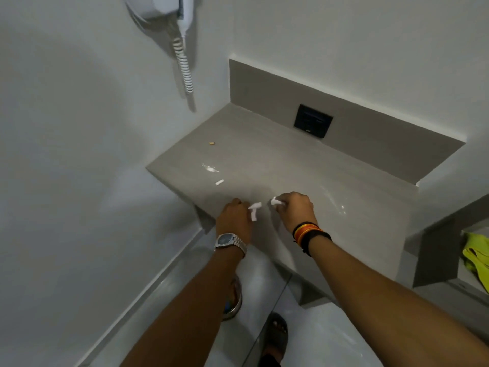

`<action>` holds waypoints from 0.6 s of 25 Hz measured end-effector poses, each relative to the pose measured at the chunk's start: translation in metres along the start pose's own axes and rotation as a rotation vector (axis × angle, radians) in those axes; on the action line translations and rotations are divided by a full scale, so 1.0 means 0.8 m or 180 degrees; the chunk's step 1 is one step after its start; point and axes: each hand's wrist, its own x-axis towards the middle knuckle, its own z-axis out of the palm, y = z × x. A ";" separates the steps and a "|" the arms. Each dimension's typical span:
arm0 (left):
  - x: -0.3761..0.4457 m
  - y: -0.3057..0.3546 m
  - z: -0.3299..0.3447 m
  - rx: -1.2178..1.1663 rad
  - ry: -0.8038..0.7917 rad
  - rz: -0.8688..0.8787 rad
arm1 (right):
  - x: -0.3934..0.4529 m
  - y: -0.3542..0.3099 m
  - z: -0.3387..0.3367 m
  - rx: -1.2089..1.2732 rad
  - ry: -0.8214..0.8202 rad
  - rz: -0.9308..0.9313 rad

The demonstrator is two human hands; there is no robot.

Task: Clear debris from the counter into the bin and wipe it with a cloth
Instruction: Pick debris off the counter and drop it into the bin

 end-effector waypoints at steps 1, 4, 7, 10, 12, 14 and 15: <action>-0.014 -0.017 -0.013 -0.0083 0.0046 -0.0068 | -0.015 -0.014 0.008 0.0076 -0.0034 -0.0056; -0.069 -0.086 -0.045 -0.0189 0.0148 -0.0317 | -0.065 -0.062 0.056 0.0383 -0.0188 -0.0167; -0.115 -0.154 -0.034 -0.0365 0.0154 -0.0672 | -0.097 -0.076 0.127 0.0531 -0.0471 -0.0115; -0.146 -0.212 0.018 -0.0535 -0.0027 -0.1122 | -0.108 -0.046 0.211 0.0516 -0.0727 0.0022; -0.157 -0.244 0.067 -0.0859 -0.0140 -0.1484 | -0.107 -0.008 0.267 0.0541 -0.0852 0.0210; -0.159 -0.272 0.128 -0.0964 -0.0232 -0.1784 | -0.100 0.036 0.327 0.0569 -0.0904 0.0436; -0.156 -0.284 0.158 -0.0943 -0.0241 -0.1862 | -0.095 0.059 0.357 0.0583 -0.0899 0.0528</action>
